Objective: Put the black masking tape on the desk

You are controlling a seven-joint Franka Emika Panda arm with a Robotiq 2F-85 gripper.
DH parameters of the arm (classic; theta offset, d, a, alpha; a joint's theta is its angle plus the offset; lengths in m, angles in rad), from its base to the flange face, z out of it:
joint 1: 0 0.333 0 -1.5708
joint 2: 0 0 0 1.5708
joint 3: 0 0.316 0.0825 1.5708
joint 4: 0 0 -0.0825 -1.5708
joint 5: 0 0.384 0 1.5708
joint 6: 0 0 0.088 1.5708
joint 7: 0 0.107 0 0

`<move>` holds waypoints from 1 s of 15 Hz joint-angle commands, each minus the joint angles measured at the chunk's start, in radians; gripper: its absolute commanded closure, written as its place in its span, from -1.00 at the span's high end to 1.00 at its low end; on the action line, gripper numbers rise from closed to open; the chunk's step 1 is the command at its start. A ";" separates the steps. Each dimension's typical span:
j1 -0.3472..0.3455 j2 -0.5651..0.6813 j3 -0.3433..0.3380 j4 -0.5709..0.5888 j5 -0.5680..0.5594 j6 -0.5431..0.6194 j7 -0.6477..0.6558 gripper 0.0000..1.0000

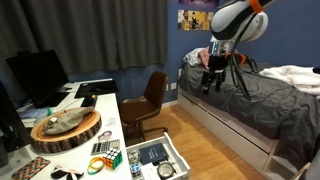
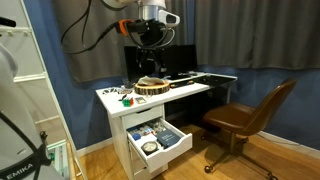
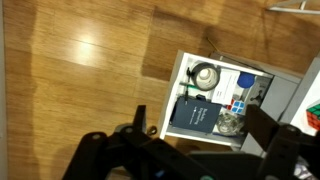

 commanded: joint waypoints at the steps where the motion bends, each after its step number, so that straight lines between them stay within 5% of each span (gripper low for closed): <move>1: 0.074 0.073 0.062 -0.021 0.063 0.054 -0.021 1.00; 7: 0.135 0.223 0.174 -0.052 0.084 0.206 0.062 1.00; 15: 0.134 0.253 0.184 -0.043 0.084 0.187 0.040 1.00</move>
